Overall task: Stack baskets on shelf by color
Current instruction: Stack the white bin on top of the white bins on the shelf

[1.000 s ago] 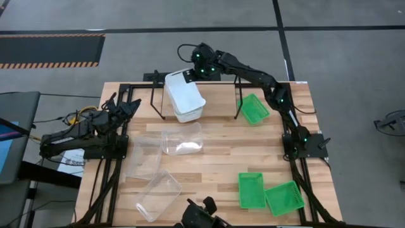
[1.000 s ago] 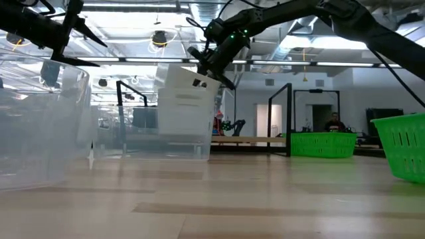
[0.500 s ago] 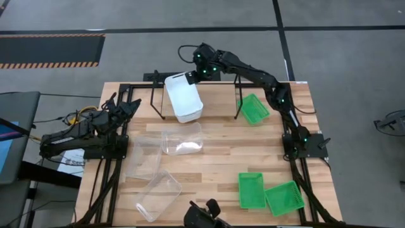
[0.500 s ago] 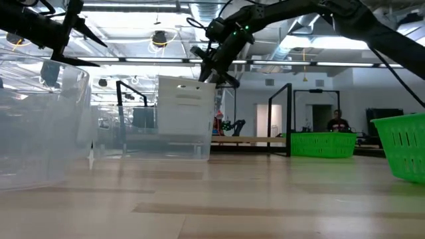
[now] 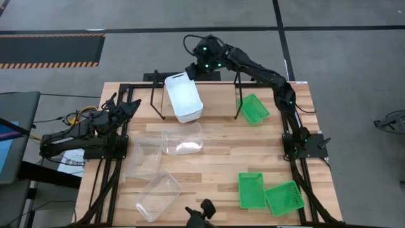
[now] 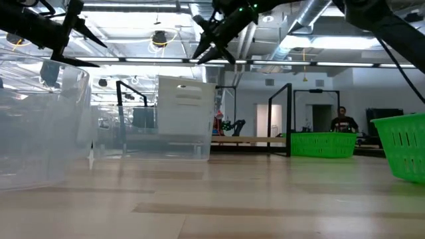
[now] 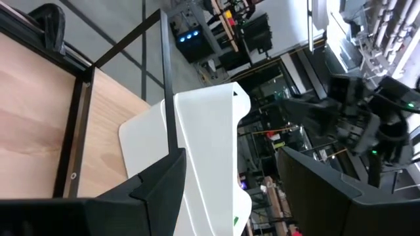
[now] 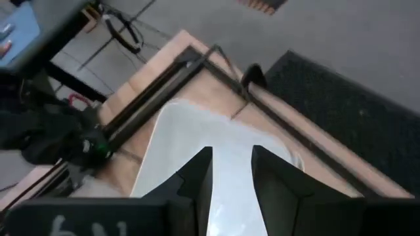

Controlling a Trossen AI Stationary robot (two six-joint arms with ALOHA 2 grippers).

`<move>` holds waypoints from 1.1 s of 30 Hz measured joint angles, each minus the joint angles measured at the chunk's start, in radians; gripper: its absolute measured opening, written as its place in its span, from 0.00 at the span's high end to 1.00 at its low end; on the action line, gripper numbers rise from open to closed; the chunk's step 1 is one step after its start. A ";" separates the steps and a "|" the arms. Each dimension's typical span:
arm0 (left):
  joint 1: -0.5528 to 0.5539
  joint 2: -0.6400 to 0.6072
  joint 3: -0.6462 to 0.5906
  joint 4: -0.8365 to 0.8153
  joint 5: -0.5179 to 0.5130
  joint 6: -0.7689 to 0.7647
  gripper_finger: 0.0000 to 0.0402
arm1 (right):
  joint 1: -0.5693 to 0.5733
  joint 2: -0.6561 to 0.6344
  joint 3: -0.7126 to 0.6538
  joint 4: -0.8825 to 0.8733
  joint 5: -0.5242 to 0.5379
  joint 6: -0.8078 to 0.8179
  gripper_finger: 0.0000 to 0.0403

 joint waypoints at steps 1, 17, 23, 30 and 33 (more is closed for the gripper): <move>0.000 0.000 0.000 0.000 0.000 0.000 0.43 | 0.001 0.012 0.000 0.015 0.000 -0.001 0.69; 0.000 0.000 0.000 -0.013 0.011 0.008 0.43 | -0.003 0.143 -0.001 0.166 -0.048 0.055 0.69; 0.000 0.000 0.000 -0.014 0.011 0.011 0.43 | 0.004 0.012 -0.001 0.070 -0.057 -0.001 0.69; 0.000 0.000 0.000 -0.016 0.020 0.011 0.43 | 0.094 -0.066 0.001 -0.377 0.112 -0.085 0.69; 0.000 0.000 0.000 -0.017 0.027 0.010 0.43 | 0.131 -0.039 -0.004 -0.546 0.234 -0.081 0.69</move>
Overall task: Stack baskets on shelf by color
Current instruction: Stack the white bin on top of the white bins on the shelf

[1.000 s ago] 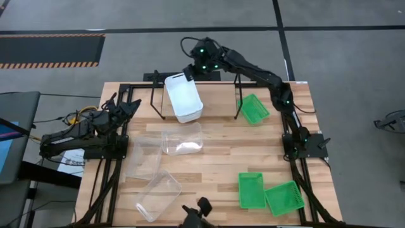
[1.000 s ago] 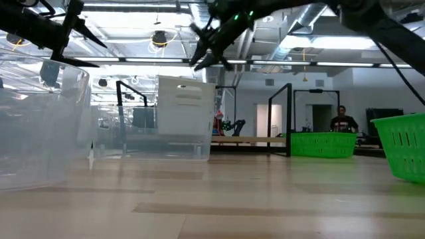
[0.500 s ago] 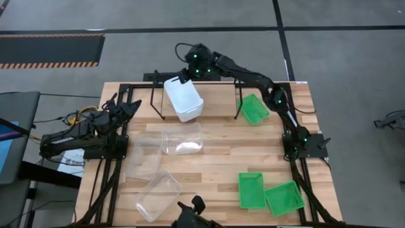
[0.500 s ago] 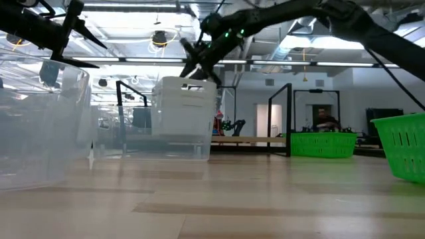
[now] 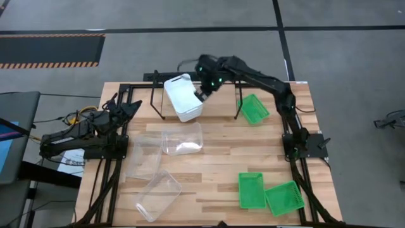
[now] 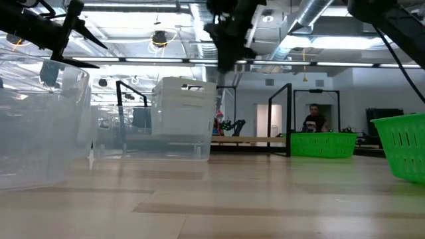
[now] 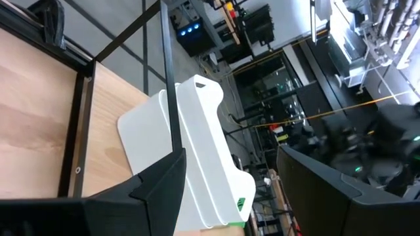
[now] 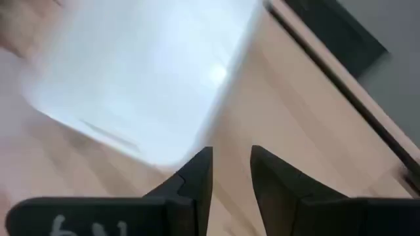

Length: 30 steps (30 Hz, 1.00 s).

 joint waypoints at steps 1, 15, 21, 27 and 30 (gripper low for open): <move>0.000 0.000 0.000 0.000 0.000 0.000 0.43 | 0.010 0.012 -0.001 -0.014 0.022 0.002 0.69; 0.000 0.000 0.000 -0.002 0.034 -0.010 0.43 | 0.105 0.175 -0.015 -0.041 0.037 0.022 0.69; 0.000 0.000 0.000 -0.005 0.026 -0.011 0.43 | 0.104 0.176 -0.016 0.150 -0.041 -0.009 0.69; 0.000 0.000 0.000 -0.004 0.015 -0.011 0.43 | 0.098 0.176 -0.016 0.305 -0.129 -0.021 0.69; 0.000 0.000 0.000 -0.014 0.015 -0.011 0.43 | 0.097 0.176 -0.016 0.359 -0.167 -0.025 0.69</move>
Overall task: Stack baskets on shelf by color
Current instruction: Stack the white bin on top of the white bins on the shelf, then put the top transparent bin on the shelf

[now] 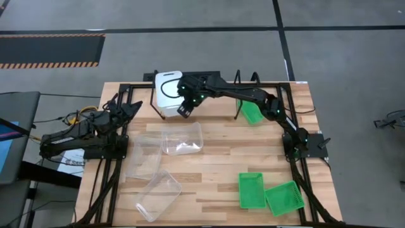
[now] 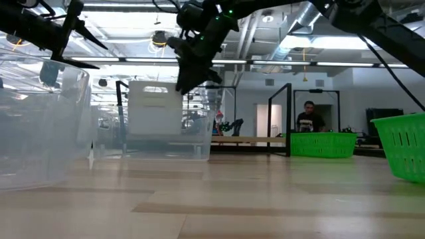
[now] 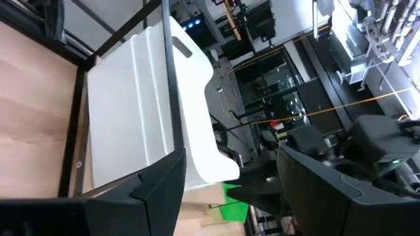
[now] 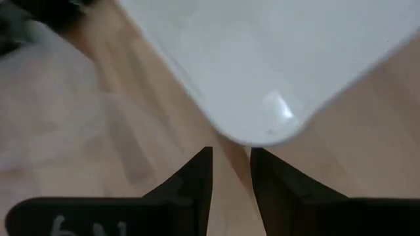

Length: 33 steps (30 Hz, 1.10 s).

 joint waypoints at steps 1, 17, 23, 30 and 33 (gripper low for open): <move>0.000 0.000 0.000 -0.007 0.000 0.000 0.43 | -0.001 0.000 0.000 0.018 -0.026 -0.005 0.69; 0.000 0.000 0.000 -0.014 0.010 0.008 0.43 | -0.003 -0.089 0.011 -0.035 -0.141 -0.038 0.69; 0.000 0.000 0.000 -0.013 0.011 0.016 0.43 | 0.058 -0.096 0.011 -0.231 -0.110 -0.147 0.69; 0.000 0.000 0.000 -0.014 0.039 0.019 0.43 | 0.090 0.017 -0.008 -0.395 -0.058 -0.091 0.62; 0.000 0.000 0.000 -0.014 0.057 0.019 0.43 | 0.090 0.062 -0.007 -0.423 -0.047 -0.028 0.56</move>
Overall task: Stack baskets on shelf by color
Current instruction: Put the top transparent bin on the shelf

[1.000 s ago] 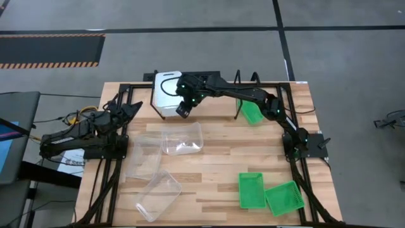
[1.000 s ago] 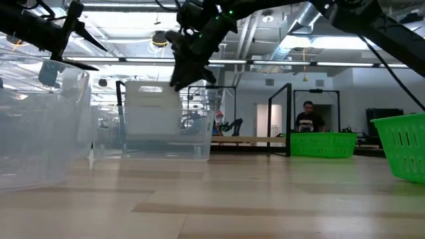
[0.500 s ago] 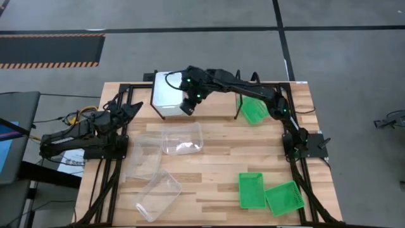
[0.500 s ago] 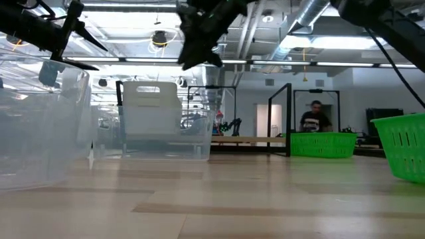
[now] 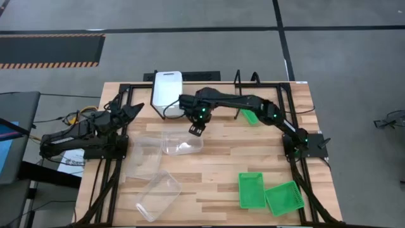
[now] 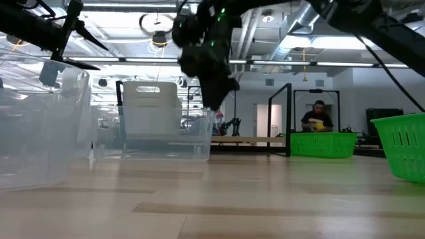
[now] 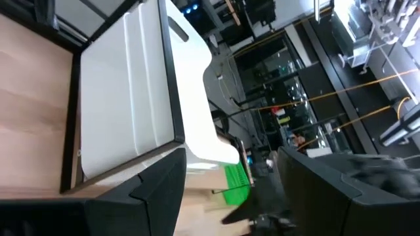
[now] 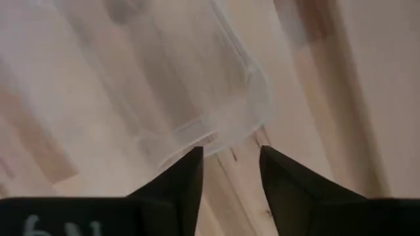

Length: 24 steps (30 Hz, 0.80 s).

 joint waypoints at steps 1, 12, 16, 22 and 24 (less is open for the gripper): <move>0.000 0.000 0.000 0.000 0.006 0.000 0.43 | 0.002 0.013 -0.001 -0.010 0.000 0.007 0.54; 0.000 0.000 0.000 0.000 0.078 0.004 0.43 | 0.100 0.010 -0.001 -0.113 -0.042 0.064 0.49; 0.000 0.000 0.000 0.000 0.109 0.009 0.43 | 0.153 -0.029 0.000 -0.119 -0.059 0.058 0.53; 0.000 0.000 0.000 0.000 0.111 0.029 0.43 | 0.160 -0.064 0.000 0.088 0.223 -0.080 0.57; 0.000 0.000 0.000 -0.001 0.113 0.041 0.43 | 0.141 -0.064 0.001 0.188 0.259 -0.155 0.58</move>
